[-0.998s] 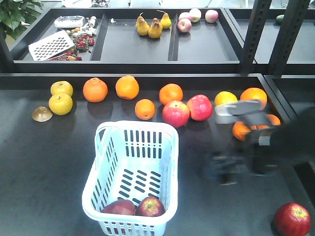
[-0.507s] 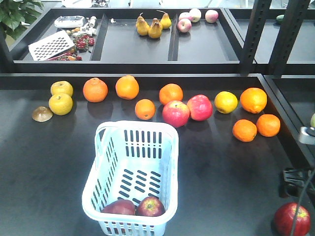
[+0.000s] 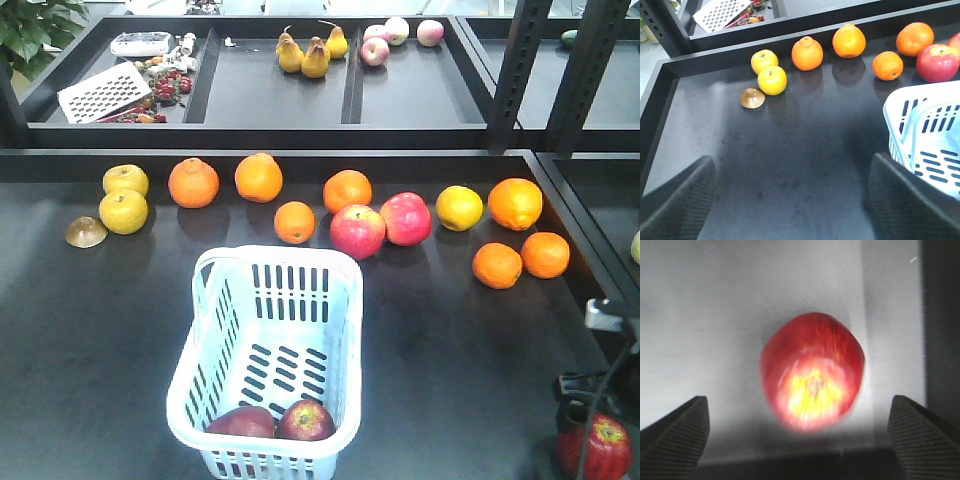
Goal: Pick three apples into basket with both arms
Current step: 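Move the right gripper to the farthest red apple and grasp it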
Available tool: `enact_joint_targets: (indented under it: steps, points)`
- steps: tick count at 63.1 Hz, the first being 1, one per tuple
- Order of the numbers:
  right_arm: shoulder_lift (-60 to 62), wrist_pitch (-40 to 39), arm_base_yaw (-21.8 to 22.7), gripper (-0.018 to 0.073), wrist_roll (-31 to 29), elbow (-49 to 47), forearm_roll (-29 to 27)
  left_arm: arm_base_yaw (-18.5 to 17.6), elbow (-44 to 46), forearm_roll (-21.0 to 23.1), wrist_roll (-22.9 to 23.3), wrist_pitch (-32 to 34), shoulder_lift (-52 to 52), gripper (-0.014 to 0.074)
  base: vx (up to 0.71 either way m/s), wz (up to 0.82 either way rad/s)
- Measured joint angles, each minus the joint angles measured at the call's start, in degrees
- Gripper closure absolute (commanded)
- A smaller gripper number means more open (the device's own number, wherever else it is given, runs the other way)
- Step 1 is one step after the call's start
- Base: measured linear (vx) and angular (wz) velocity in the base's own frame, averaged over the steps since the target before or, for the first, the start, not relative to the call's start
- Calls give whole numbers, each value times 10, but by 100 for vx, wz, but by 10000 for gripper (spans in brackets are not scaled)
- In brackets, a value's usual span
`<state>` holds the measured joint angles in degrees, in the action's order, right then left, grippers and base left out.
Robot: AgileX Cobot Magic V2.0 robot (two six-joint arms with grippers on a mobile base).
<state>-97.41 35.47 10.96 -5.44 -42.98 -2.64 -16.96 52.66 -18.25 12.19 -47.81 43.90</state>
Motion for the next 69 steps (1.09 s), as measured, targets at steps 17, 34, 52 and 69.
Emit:
enact_joint_targets:
  steps: [17, 34, 52, 69]
  points:
    - [-86, -52, 0, -89, 0, -2, -4, 0, 0, 0, 0, 0, 0, 11, 0, 0]
    - [-110, -56, 0, 167, 10, -3, -4, 0, 0, 0, 0, 0, 0, 11, 0, 0]
    - [-66, -15, 0, 337, 20, -4, -33, 0, 0, 0, 0, 0, 0, 11, 0, 0]
    - [112, -4, -101, 335, -30, -4, -108, 0, 0, 0, 0, 0, 0, 11, 0, 0]
